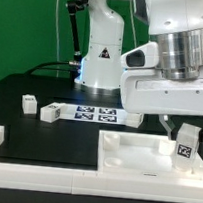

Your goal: Assemble square table

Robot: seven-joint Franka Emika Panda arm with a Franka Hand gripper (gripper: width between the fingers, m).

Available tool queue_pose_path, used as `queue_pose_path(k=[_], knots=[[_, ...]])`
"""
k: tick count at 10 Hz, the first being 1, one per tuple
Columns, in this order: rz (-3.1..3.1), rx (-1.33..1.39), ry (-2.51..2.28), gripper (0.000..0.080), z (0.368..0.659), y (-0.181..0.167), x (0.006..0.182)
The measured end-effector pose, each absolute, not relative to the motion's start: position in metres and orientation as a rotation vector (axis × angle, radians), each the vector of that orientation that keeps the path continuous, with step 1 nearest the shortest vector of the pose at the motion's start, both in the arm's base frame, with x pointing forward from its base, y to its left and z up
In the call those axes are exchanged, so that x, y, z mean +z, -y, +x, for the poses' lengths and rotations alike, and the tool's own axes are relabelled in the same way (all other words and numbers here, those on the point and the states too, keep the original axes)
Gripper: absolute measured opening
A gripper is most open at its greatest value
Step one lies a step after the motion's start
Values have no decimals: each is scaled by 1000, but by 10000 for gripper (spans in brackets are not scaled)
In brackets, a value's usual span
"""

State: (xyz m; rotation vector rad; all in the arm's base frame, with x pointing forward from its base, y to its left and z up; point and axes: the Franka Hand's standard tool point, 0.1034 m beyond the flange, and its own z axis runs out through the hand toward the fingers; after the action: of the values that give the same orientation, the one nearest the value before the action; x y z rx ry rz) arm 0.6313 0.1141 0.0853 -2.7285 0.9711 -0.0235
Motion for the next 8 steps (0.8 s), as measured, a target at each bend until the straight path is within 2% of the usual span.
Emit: queue_pose_path(k=[4,8], knots=[[-2365,-31,-1538,322,620,-121,82],[-2296,4,-1608,308,619,-125,75]])
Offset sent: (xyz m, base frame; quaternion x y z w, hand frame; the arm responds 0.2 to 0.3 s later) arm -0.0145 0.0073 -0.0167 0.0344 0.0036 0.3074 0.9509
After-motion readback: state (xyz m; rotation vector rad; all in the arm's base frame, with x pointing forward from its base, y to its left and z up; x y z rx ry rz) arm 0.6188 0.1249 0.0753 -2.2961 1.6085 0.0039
